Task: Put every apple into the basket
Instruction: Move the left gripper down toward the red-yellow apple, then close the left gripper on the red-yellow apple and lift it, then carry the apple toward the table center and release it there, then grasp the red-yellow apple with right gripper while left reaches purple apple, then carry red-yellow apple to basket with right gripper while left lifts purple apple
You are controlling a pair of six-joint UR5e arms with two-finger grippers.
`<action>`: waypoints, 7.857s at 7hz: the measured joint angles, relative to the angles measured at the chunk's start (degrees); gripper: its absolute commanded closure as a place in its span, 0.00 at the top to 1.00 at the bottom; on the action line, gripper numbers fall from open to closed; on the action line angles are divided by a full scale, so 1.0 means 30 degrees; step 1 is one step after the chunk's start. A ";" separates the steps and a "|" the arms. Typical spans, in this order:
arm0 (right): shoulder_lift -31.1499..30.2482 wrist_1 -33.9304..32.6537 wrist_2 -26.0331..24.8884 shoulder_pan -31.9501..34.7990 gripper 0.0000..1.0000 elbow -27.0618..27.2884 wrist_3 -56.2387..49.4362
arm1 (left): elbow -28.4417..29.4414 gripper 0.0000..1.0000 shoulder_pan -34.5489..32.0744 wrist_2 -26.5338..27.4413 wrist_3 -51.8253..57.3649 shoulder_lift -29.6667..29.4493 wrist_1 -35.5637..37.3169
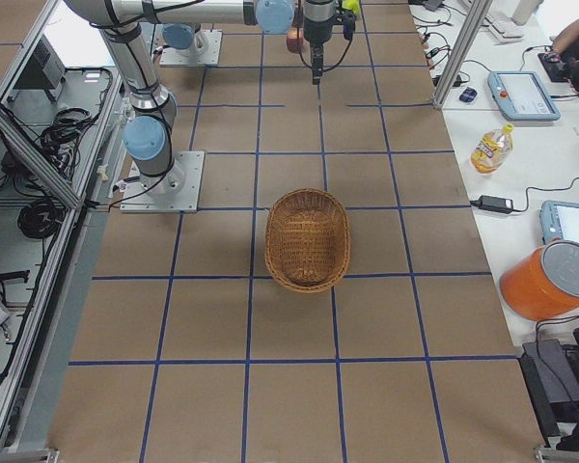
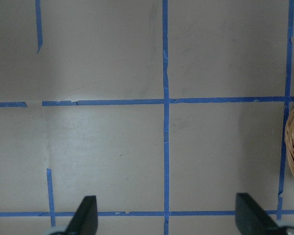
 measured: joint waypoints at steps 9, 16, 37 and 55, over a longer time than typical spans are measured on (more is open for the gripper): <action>0.0122 -0.0083 0.0021 0.0000 1.00 0.0051 -0.0016 | -0.8018 1.00 0.3581 0.0234 0.2893 -0.2023 0.7468; 0.0299 -0.1019 0.0016 0.0000 1.00 0.0062 -0.0087 | -0.9545 0.00 0.4606 0.0126 0.2603 -0.4725 1.1592; 0.9001 -1.1618 0.0699 0.5929 1.00 -0.0086 0.6861 | -0.1905 1.00 0.5439 0.2889 0.5848 -0.5610 0.6291; 0.5677 -1.1629 -0.0376 -1.5405 1.00 0.5366 -2.0126 | -0.1924 0.28 -0.4697 -0.4221 -0.8962 -0.7873 1.1261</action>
